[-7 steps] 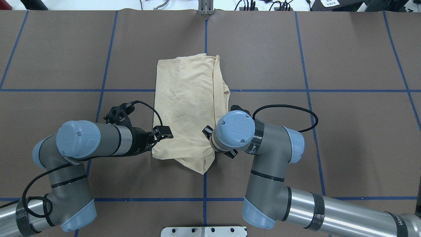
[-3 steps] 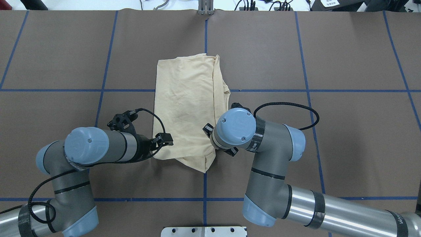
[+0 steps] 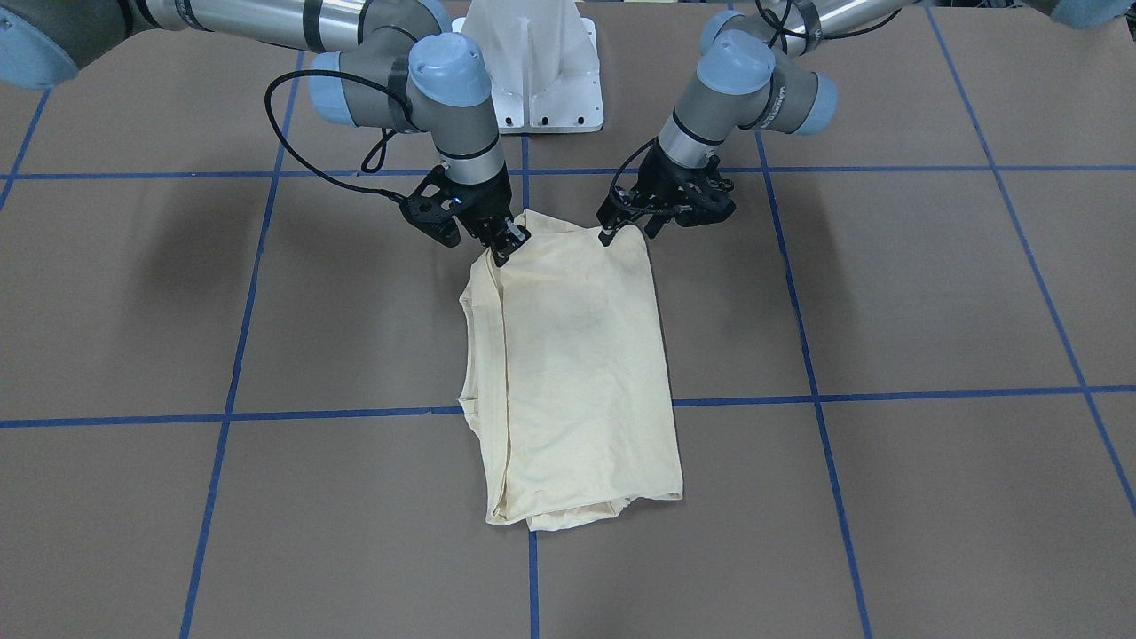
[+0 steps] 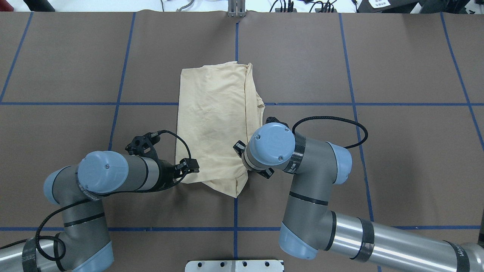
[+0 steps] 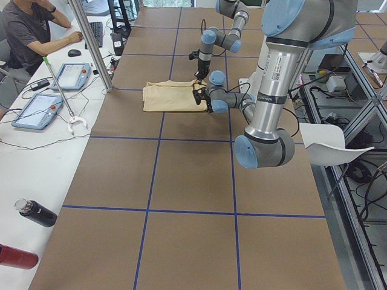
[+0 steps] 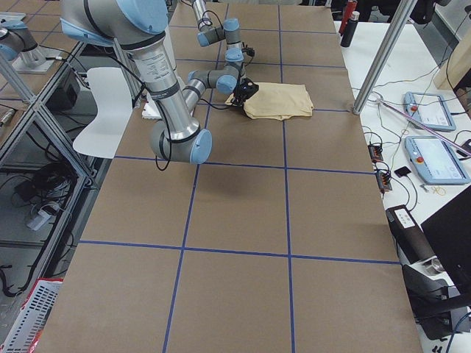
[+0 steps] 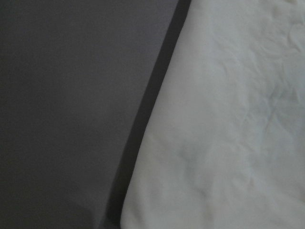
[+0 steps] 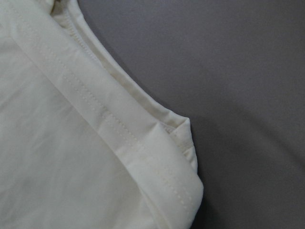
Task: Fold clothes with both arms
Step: 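Move the left gripper down to the shirt's near end beside the right gripper, then grasp the shirt's near end with both grippers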
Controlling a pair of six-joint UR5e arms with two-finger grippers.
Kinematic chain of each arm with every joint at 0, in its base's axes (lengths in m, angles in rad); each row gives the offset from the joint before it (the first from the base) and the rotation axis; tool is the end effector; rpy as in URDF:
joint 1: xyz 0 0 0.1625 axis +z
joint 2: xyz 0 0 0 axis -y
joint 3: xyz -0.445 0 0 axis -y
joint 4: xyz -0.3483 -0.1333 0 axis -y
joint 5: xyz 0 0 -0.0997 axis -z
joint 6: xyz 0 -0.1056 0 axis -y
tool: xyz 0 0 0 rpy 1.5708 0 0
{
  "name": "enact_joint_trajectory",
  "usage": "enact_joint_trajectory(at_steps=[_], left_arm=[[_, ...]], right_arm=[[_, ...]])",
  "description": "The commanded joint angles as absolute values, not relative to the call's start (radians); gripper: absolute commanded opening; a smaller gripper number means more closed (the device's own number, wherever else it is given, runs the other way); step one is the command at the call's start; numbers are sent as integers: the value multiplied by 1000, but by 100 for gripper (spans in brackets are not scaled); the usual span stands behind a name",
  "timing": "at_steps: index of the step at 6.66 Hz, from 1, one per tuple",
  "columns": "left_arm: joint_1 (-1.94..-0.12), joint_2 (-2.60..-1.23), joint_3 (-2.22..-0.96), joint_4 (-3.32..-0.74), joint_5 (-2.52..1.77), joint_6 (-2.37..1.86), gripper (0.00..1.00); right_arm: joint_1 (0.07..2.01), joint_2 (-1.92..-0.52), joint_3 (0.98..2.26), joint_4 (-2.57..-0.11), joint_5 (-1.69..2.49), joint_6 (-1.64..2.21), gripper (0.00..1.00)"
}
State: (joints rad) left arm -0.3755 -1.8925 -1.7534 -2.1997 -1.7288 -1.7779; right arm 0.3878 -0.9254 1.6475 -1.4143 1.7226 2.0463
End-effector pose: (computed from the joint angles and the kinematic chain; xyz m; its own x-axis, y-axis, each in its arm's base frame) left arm 0.4990 -0.3221 0.3703 0.3386 -0.3517 -0.8727 0.3057 0.9183 -0.2515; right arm -0.5787 -0.3631 0.2776 0.4035 0.6536 0.6403 -0.5070 0.7422 -0.4382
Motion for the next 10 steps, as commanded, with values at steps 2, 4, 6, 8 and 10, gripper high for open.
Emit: enact_joint_trajectory(at_steps=[2, 4, 6, 8, 10], left_arm=[[-371, -1898, -1756, -2184, -1729, -1776, 49], [-371, -1896, -1761, -2184, -1730, -1770, 0], [-371, -1890, -1772, -2184, -1744, -1758, 0], [-370, -1891, -1799, -2184, -1755, -1741, 0], [-313, -1890, -1874, -2146, -1753, -1736, 0]], right_arm=[[390, -925, 1649, -1414, 1723, 2046, 0], [393, -927, 1647, -1414, 1724, 2045, 0], [394, -930, 1651, -1414, 1729, 2045, 0], [399, -1000, 1738, -1414, 1761, 2037, 0], [373, -1006, 1773, -1420, 1761, 2039, 0]])
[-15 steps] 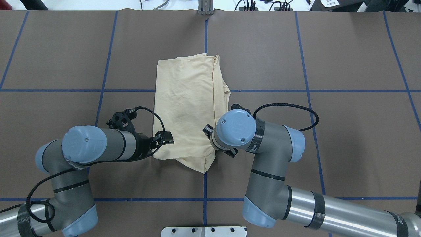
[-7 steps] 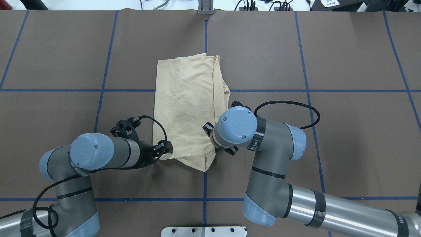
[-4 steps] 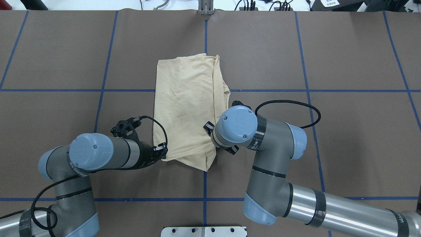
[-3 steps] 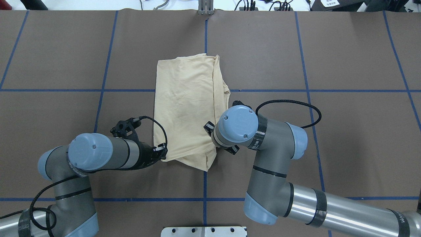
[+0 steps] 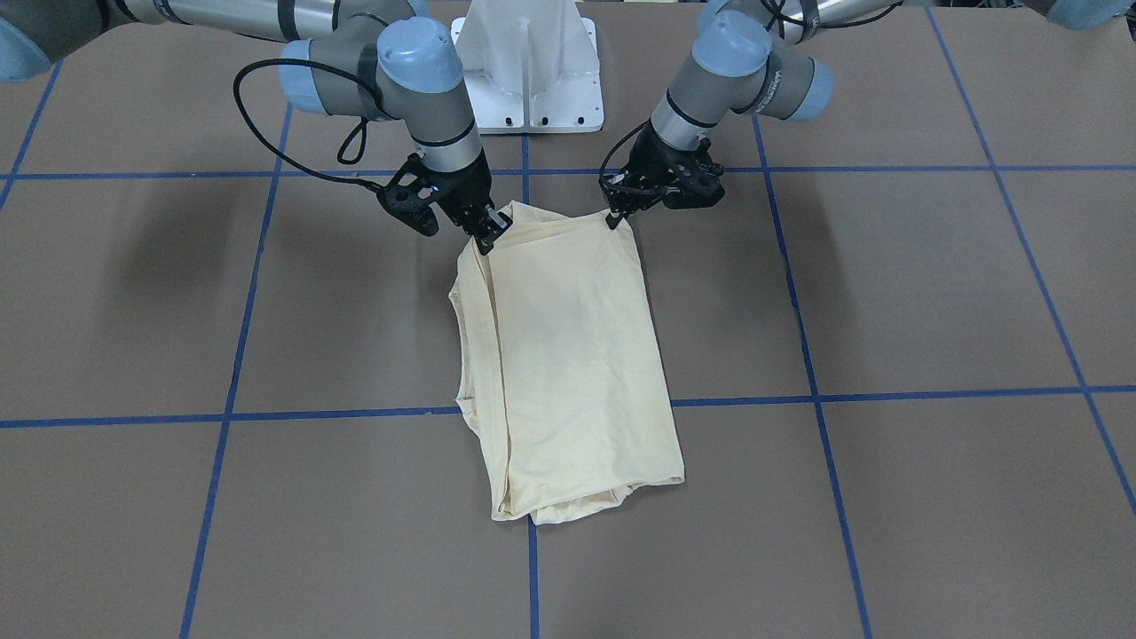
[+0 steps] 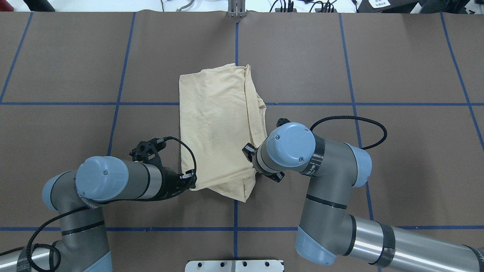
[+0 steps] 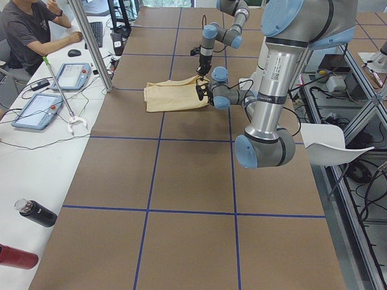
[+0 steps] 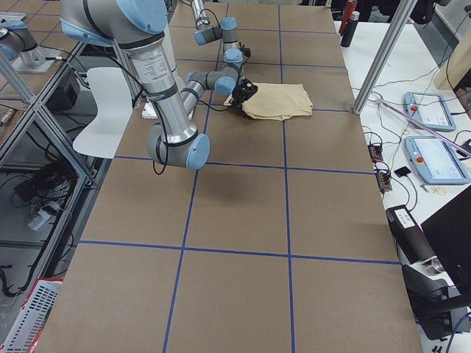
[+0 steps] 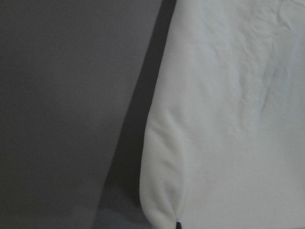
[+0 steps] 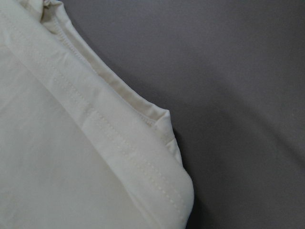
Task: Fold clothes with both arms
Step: 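Grasp the shirt's near end with both grippers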
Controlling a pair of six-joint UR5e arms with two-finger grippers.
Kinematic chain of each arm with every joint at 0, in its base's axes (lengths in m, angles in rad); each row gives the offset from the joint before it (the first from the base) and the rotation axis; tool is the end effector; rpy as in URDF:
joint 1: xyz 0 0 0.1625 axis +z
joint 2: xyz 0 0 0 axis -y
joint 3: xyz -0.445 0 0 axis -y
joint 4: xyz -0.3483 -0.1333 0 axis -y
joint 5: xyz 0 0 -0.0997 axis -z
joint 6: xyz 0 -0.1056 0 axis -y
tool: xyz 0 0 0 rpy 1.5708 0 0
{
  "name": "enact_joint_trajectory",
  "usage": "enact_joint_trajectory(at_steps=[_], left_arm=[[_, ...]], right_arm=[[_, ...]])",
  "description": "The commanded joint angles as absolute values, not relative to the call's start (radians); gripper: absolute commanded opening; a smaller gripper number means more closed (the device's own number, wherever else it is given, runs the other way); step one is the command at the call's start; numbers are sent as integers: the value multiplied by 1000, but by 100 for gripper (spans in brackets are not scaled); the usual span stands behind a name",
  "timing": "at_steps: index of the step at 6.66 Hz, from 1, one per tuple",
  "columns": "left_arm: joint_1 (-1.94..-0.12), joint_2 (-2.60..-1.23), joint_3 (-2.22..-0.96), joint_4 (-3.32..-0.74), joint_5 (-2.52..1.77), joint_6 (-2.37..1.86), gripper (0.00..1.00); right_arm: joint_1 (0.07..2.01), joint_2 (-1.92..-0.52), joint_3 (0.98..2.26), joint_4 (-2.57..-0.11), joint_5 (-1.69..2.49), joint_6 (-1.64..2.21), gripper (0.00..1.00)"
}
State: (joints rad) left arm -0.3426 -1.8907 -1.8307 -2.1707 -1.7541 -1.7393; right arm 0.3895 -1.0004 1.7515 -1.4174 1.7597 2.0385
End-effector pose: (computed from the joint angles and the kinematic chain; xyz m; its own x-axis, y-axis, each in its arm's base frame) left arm 0.4941 -0.2973 0.3415 0.3252 -0.2911 -0.8997 0.2294 0.9473 -0.2235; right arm -0.5472 -0.3472 0.2851 0.4038 0.6444 0.6494 -0.4688 0.7553 -0.4580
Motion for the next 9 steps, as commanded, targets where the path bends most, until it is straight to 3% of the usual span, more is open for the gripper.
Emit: enact_joint_trajectory(at_steps=[1, 3, 5, 9], left_arm=[[-276, -1890, -1926, -2094, -1753, -1736, 0], [-232, -1887, -2012, -2014, -1752, -1736, 0], [-247, -1896, -2069, -1932, -1755, -1730, 0], [-399, -1916, -2007, -1937, -1755, -1599, 0]], right_arm=[[341, -1025, 1810, -1425, 1761, 2043, 0], [289, -1100, 1919, -1427, 1761, 2046, 0], [320, -1095, 1896, -1416, 1758, 2025, 0], [455, -1033, 1855, -1413, 1752, 1840, 0]])
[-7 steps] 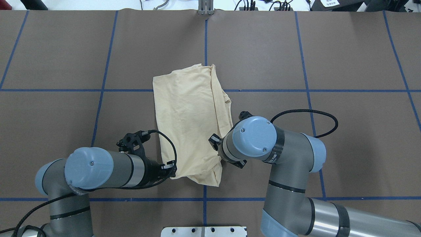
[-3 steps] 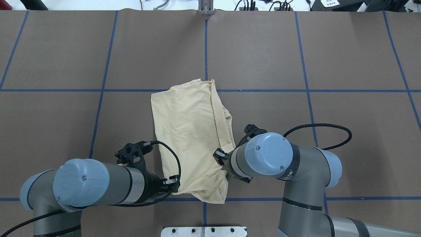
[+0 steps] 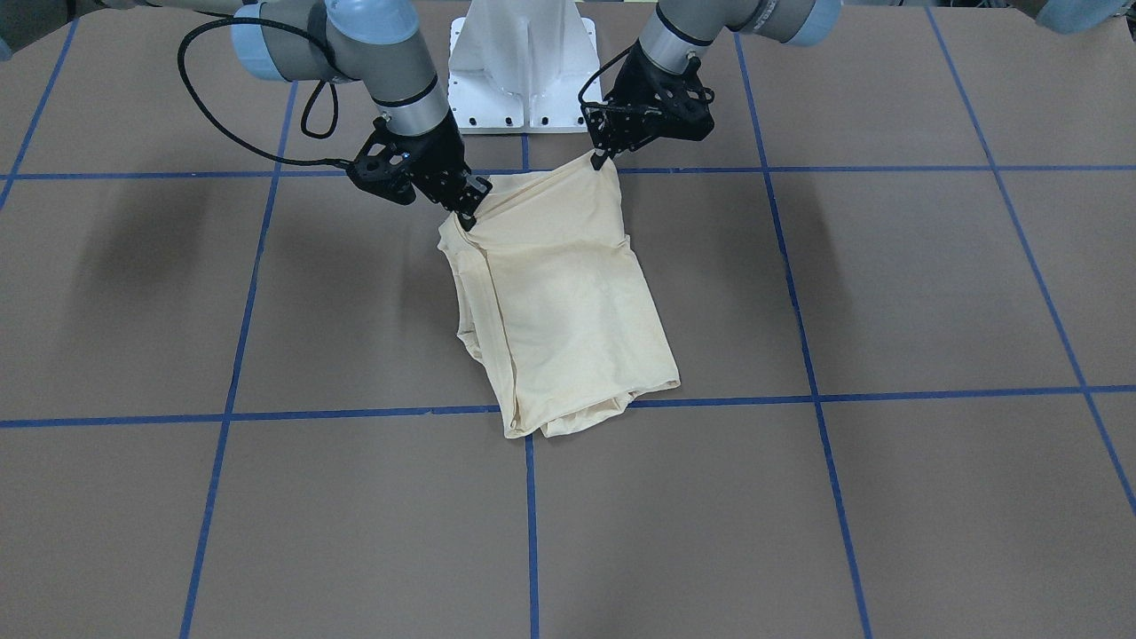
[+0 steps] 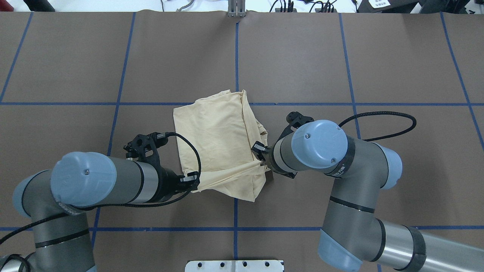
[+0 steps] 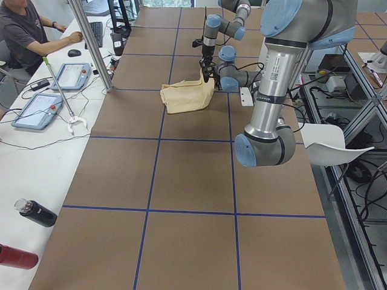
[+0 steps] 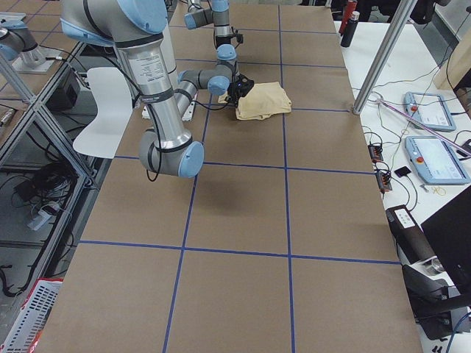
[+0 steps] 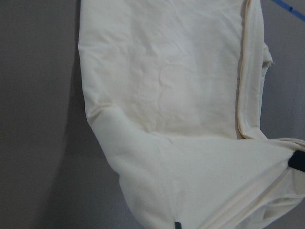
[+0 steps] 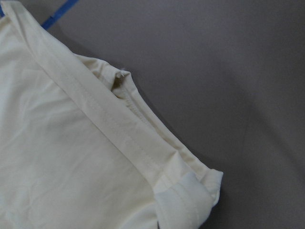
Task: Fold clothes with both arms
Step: 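Grasp the shirt's near end with both grippers, then lift the near end with both grippers and fold it away from the robot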
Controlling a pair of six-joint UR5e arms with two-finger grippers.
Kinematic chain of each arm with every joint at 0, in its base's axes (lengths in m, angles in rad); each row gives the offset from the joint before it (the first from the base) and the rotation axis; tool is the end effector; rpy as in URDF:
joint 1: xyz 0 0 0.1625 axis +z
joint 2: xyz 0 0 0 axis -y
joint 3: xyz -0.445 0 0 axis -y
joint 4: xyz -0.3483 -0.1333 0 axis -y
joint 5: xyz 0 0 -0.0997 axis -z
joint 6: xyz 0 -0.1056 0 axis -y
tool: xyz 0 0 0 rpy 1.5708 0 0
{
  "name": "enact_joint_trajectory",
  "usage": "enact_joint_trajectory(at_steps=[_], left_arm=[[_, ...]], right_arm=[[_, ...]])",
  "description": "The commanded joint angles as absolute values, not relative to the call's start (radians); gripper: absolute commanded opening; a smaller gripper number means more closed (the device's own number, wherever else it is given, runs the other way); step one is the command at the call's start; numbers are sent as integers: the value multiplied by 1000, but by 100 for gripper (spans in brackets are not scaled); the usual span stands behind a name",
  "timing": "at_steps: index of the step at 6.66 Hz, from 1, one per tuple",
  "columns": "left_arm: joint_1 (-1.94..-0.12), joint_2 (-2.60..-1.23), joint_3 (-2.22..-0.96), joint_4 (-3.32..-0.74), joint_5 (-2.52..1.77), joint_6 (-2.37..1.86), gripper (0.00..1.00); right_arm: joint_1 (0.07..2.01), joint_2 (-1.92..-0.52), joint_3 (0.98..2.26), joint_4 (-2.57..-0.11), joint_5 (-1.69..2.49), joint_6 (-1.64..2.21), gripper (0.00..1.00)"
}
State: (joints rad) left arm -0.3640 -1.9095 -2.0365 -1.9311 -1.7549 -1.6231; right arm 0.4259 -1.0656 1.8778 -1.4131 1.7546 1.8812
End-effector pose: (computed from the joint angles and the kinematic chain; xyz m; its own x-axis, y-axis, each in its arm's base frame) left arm 0.4493 -0.2931 0.2807 0.3585 -0.1916 -0.9136 0.2119 0.9699 -0.1202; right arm -0.4965 -0.3504 0.2756 0.4081 0.5149 0.7538 -0.4133 0.8405 -0.3503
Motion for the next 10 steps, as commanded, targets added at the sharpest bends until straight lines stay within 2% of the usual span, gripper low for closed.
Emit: enact_joint_trajectory(at_steps=[1, 4, 6, 7, 8, 10], left_arm=[[-440, -1943, -1979, -1933, -1756, -1597, 0], [-579, -1971, -1941, -1928, -1873, -1560, 0], [-617, -2095, -1758, -1943, -1871, -1560, 0], [-635, -2105, -1726, -1947, -1871, -1559, 0], [-643, -2105, -1718, -1947, -1871, -1539, 0], [-672, -2105, -1712, -1947, -1874, -1525, 0]], right_arm=[[480, -984, 1812, -1411, 1749, 1815, 0], [541, -849, 1624, -1370, 1744, 1772, 0], [578, -827, 1511, -1261, 1744, 1750, 0], [580, -803, 1473, -1252, 1744, 1750, 0], [578, -722, 1372, -1241, 1744, 1750, 0], [583, -699, 1316, -1187, 1744, 1750, 0]])
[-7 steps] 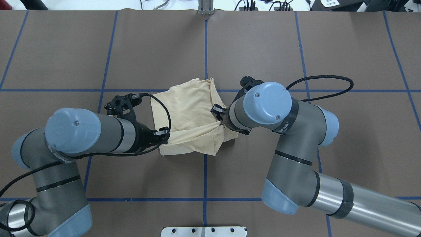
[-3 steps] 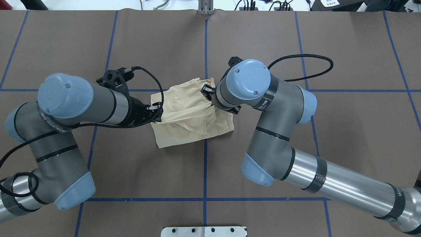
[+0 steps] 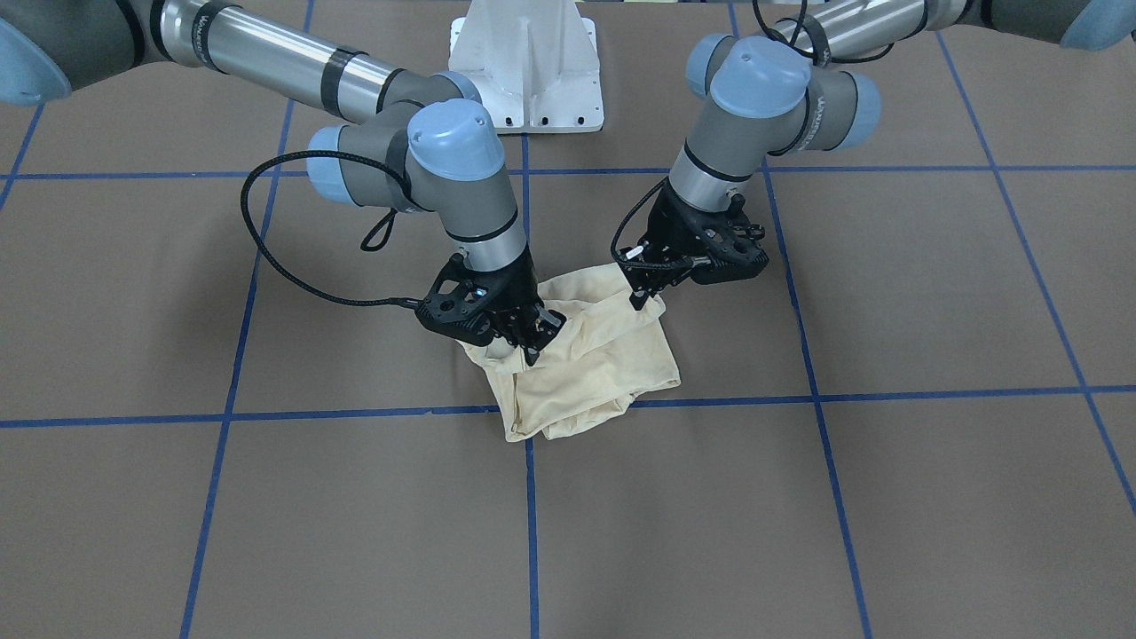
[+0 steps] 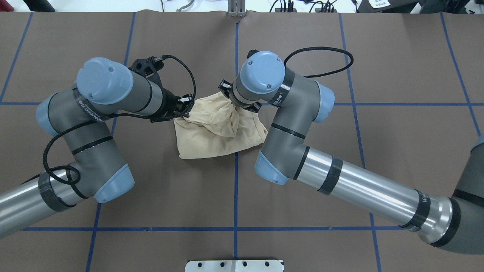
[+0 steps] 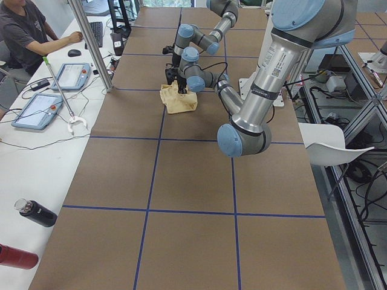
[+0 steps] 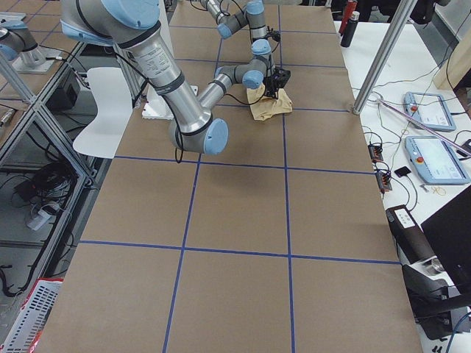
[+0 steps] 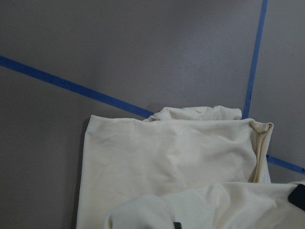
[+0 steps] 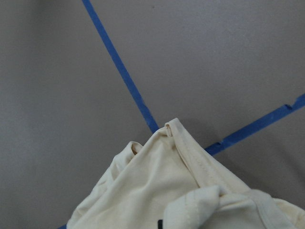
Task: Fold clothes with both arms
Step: 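Lift the near end with both grippers and fold it away from the robot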
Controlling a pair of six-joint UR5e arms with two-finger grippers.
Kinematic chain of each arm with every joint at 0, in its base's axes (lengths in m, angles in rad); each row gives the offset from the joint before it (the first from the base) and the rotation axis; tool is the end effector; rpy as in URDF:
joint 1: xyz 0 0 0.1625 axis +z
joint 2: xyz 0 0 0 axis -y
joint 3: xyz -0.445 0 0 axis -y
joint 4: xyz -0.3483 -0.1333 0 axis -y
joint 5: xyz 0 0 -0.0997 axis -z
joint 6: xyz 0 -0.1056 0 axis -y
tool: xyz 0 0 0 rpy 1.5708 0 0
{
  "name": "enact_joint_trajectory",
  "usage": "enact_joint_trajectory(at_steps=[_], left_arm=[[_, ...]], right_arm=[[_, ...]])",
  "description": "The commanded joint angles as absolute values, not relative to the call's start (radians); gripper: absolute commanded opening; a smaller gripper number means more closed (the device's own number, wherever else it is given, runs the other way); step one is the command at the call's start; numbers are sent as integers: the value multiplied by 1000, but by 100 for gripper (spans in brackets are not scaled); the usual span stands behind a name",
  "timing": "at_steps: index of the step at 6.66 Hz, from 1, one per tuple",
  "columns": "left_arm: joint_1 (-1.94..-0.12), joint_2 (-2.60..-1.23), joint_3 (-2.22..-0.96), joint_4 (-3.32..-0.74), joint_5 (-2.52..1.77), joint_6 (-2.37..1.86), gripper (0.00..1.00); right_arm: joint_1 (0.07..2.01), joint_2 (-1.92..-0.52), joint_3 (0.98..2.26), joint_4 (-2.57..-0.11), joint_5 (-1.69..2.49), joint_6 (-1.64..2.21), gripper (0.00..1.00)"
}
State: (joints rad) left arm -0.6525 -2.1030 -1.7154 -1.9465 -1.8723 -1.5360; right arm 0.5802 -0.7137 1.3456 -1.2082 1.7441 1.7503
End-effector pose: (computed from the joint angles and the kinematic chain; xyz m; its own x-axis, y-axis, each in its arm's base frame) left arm 0.4421 -0.4661 0.2912 0.4064 -0.2688 -0.8733 0.3609 0.9253 -0.1168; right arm -0.5717 -0.5123 0.2212 0.3736 0.4552 0.8082 -0.4937 0.8352 -0.2422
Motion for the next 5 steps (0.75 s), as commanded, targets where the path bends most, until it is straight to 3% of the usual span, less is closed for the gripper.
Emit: enact_joint_trajectory(at_steps=[1, 5], left_arm=[[-676, -2105, -1700, -1947, -1875, -1522, 0], [-684, -2134, -1570, -2054, -1873, -1522, 0]], right_arm=[[586, -699, 1309, -1187, 1744, 1750, 0], [588, -698, 1269, -1149, 1740, 1750, 0]])
